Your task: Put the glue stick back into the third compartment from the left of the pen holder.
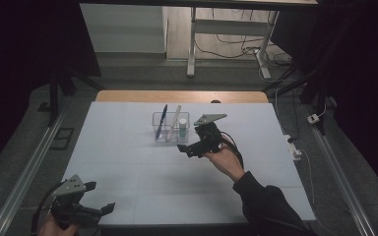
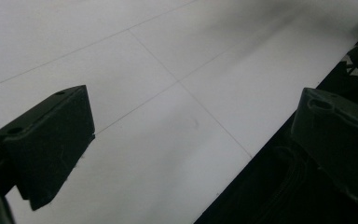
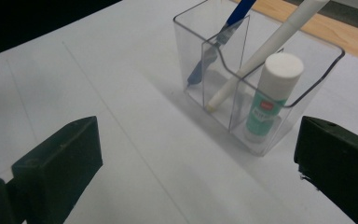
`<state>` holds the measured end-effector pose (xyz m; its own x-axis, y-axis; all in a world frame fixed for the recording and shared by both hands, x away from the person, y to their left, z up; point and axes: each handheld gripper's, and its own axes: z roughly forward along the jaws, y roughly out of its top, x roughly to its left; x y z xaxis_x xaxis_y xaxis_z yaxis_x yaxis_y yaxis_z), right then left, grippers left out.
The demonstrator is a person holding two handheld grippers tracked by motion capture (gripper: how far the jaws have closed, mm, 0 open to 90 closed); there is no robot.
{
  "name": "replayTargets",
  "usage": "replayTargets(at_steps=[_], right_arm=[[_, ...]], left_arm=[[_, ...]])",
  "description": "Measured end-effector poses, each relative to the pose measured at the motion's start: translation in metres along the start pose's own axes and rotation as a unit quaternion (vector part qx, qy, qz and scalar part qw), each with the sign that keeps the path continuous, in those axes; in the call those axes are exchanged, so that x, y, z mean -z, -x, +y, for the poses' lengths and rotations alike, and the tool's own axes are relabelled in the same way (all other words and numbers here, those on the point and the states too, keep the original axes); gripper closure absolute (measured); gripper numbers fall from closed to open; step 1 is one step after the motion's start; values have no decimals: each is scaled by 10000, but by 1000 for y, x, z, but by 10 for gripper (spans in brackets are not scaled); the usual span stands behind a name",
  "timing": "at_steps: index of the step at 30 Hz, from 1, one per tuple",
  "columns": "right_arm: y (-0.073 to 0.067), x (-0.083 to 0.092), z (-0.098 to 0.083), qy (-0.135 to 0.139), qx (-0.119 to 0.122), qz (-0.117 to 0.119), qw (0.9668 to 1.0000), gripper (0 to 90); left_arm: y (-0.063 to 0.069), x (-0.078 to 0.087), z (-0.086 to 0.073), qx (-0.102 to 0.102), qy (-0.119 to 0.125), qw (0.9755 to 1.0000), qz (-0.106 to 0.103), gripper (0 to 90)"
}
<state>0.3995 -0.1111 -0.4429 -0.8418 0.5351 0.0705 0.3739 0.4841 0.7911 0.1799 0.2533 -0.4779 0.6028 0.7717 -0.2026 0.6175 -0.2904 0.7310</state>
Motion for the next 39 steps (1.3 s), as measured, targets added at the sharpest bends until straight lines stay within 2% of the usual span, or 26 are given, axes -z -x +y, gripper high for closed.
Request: replayTargets(at_steps=[12,25,30,39], right_arm=[[-13,25,-21,-273,283,47,9992,0],[-14,61,-49,-269,21,-3,9996,0],[-15,77,-60,-208,9,-123,9997,0],[-15,109,-78,-134,-160,-281,9994,0]], left_arm=[[1,-1,1,-22,-60,9999,91,0],[2,-1,1,-50,-141,9998,156,0],[2,-2,1,-57,-163,9997,157,0],[2,-2,1,-39,-166,9997,157,0]])
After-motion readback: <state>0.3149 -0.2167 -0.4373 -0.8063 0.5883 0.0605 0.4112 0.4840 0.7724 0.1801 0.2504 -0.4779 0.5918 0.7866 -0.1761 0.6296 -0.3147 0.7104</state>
